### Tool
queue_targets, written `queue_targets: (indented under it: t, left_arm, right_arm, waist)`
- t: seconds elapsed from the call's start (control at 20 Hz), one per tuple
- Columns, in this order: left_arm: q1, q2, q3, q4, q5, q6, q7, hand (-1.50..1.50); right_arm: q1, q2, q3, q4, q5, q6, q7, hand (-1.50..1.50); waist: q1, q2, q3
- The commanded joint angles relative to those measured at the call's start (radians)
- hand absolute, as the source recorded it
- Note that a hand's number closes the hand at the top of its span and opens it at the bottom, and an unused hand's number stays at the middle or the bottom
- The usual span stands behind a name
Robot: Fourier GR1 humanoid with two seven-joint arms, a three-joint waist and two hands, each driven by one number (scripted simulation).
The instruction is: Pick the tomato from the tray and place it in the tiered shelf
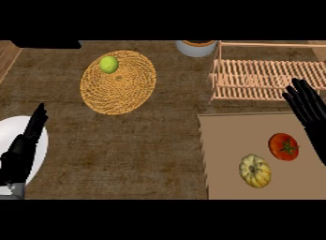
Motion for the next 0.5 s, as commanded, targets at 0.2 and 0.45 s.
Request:
queue_targets:
  t: [0.2,0.45]
  left_arm:
    - [0.090,-0.074,0.051,0.047,0.131,-0.001,0.156,0.00]
    - [0.083,-0.125,0.046,0.063,0.219,-0.049,0.244,0.00]
  right_arm:
    - [0.173,0.009,-0.344,0.021,0.134,-0.397,-0.147,1.50]
    - [0.360,0.188,-0.440,0.213,0.133,-0.642,-0.092,1.50]
  waist:
    - [-0.168,-0.029,0.003]
    - [-0.149,-0.005,0.006]
